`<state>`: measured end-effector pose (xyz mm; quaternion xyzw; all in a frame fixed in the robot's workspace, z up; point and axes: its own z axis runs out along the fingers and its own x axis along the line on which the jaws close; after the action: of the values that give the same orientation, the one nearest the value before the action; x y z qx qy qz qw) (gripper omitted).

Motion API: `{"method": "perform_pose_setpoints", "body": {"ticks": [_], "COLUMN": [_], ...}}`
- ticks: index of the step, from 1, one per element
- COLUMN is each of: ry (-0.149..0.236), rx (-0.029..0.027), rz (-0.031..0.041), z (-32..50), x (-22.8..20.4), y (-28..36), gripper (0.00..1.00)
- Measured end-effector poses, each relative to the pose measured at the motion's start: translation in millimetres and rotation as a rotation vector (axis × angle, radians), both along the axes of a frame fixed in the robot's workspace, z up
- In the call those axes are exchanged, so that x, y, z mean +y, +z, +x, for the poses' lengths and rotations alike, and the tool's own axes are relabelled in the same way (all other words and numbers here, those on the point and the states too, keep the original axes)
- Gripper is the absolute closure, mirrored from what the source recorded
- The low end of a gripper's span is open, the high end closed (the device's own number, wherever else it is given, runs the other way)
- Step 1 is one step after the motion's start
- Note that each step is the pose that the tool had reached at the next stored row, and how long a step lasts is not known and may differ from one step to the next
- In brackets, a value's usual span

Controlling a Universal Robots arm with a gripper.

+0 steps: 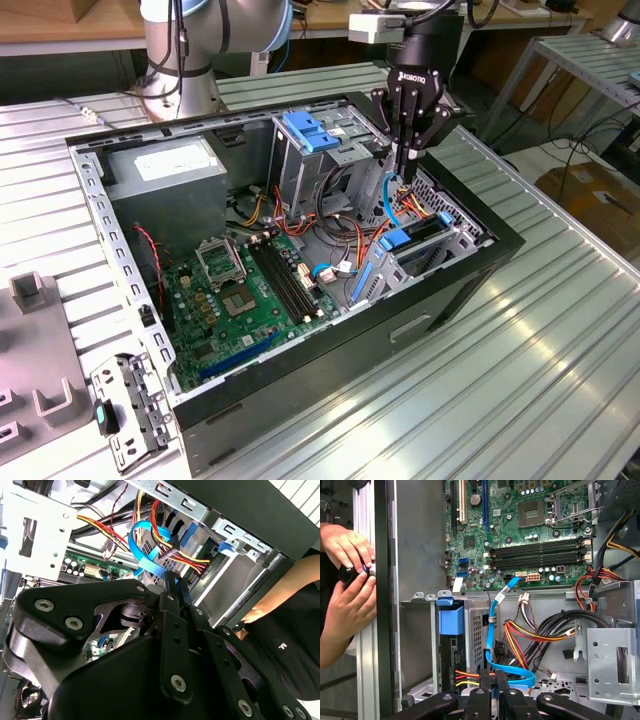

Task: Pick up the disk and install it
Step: 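Insert the second disk wire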

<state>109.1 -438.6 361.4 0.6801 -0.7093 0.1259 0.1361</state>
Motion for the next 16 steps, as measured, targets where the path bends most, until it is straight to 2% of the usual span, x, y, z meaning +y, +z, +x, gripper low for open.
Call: {"method": "perform_pose_setpoints", "body": {"ticks": [3,5,6,9,10,12,15,16], "ry": [0.000,0.000,0.000,0.000,0.000,0.000,0.000,0.001], "rx": [0.0000,0.0000,0.0000,0.0000,-0.0001,-0.0001,-0.0003,-0.0021], "rz": [0.0009,0.0073,0.0169,0.0349,0.0432,0.0536,0.0590,0.0597], "z": [0.0,0.0,0.1,0.1,0.1,0.1,0.0,-0.4], "x": [-3.5,-6.0,-8.7,-16.2,-19.9,-26.8,-36.0,-38.2], "y": [0.0,-0.1,-0.3,-0.7,-0.9,-1.2,-1.4,-1.4], "gripper": [0.84,0.84,0.84,0.84,0.84,0.84,0.84,0.84]}}
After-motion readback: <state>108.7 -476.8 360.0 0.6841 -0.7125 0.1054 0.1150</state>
